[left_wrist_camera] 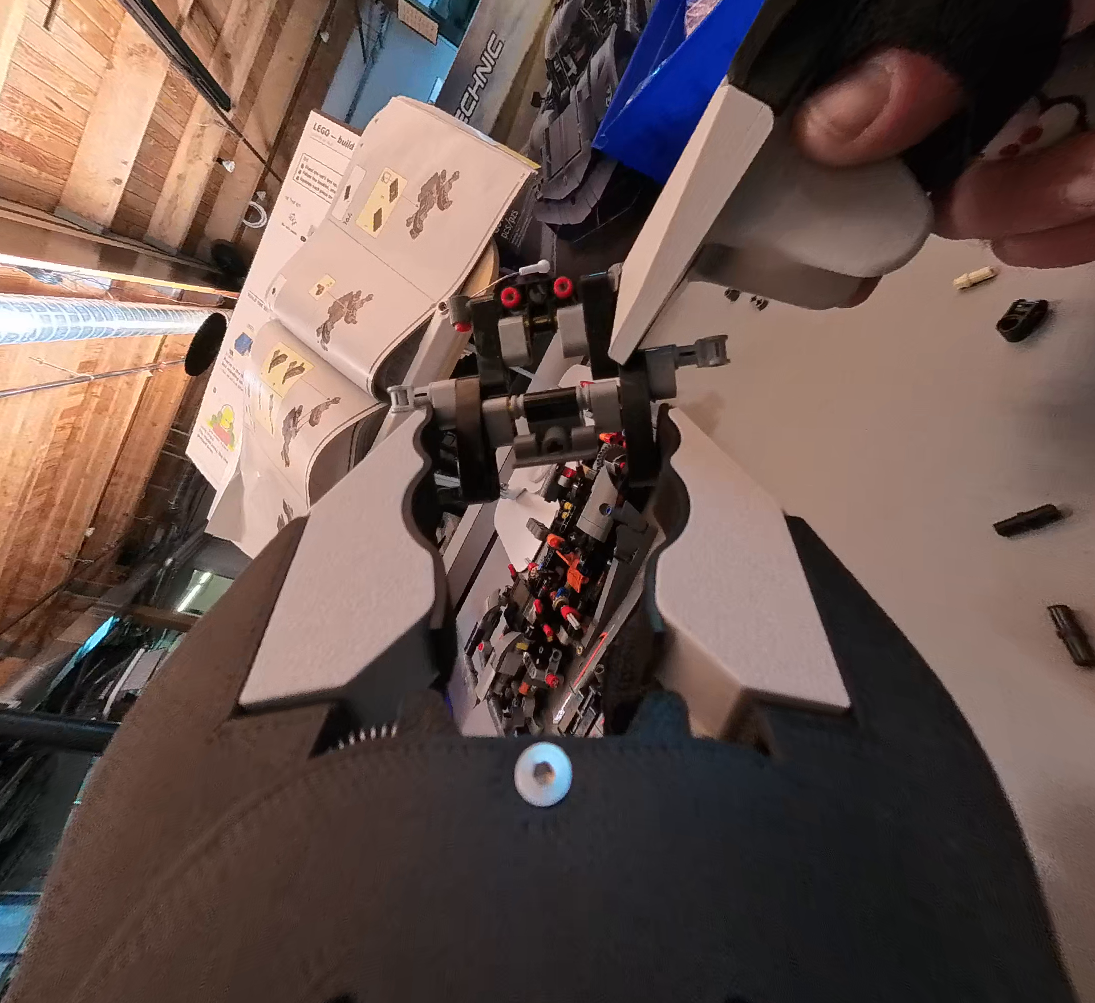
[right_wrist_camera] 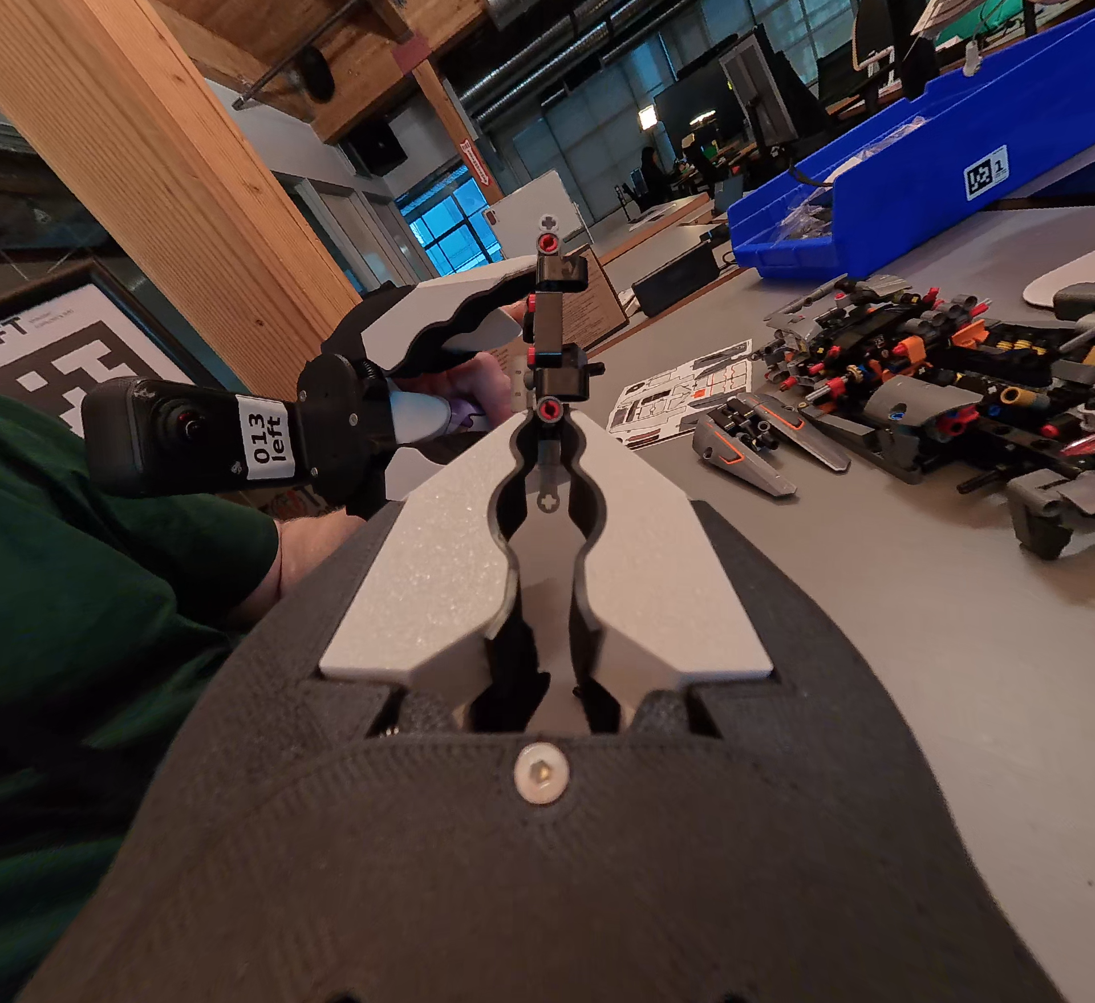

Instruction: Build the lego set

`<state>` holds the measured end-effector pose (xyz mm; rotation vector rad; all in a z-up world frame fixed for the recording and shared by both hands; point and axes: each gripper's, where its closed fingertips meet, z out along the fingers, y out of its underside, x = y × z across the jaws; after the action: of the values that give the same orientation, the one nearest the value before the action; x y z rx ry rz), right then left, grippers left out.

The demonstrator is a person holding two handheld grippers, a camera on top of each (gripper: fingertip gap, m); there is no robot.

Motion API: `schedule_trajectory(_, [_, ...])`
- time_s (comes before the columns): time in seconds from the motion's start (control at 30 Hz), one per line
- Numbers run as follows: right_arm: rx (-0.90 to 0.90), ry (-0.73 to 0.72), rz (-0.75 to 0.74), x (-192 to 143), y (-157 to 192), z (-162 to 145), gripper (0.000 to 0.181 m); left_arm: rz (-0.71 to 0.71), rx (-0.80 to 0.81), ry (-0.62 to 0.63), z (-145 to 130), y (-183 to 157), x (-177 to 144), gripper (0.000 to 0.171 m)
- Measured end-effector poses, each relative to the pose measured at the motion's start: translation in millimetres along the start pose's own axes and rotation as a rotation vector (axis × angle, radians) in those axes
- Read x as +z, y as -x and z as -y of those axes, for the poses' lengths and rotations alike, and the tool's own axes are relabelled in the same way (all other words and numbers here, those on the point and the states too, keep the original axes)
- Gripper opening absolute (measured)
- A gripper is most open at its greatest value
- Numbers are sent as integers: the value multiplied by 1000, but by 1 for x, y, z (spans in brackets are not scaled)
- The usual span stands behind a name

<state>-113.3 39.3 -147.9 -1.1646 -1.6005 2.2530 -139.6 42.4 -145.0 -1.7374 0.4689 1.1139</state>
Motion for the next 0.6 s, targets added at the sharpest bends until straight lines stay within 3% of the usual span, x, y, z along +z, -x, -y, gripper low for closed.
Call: schedule_trajectory(0.6, [12, -56, 5, -5, 0, 9, 4, 55, 0, -18, 8, 6, -2, 65])
